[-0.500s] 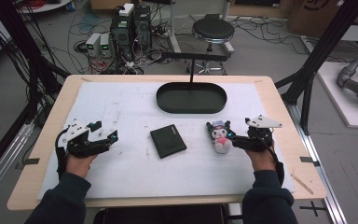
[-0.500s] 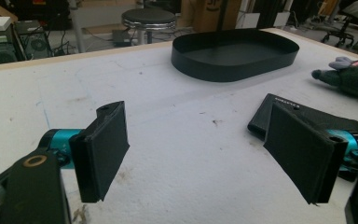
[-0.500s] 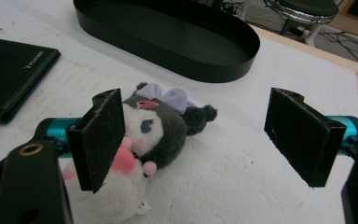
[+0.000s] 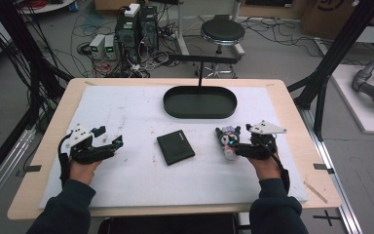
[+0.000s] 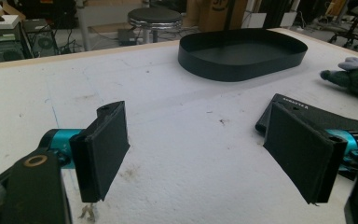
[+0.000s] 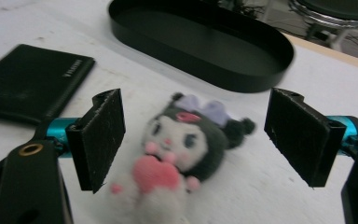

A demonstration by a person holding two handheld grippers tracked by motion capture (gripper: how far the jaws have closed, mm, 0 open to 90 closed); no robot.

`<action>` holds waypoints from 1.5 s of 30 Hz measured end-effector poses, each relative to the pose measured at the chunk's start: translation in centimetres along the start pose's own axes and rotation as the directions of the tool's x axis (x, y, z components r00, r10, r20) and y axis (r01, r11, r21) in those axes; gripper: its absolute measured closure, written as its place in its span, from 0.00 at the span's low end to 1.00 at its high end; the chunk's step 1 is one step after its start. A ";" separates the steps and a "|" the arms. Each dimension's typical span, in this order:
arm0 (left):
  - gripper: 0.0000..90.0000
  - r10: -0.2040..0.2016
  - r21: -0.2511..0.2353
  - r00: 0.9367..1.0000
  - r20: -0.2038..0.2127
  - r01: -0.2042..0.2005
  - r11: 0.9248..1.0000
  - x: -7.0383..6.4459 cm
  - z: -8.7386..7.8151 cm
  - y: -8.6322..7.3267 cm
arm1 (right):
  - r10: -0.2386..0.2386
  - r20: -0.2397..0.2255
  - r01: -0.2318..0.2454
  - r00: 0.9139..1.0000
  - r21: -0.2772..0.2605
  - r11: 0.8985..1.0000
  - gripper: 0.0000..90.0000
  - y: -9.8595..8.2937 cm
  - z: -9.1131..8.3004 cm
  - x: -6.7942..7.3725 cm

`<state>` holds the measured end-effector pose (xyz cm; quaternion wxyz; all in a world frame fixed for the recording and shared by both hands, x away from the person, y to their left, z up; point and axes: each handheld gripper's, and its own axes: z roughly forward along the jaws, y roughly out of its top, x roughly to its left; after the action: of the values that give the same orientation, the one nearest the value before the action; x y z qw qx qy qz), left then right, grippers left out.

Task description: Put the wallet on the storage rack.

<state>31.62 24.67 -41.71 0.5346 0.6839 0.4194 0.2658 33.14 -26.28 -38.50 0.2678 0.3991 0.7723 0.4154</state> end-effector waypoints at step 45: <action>0.28 -0.013 0.039 1.000 -0.023 0.014 0.999 1.0 -0.6 -0.7 | 0.008 -0.334 0.069 0.943 0.219 0.973 0.62 1.4 12.1 9.0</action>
<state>31.45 25.85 -42.34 0.5183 0.6882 0.4350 0.2617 37.88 -13.01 -44.22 0.0927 0.3394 0.8548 0.3814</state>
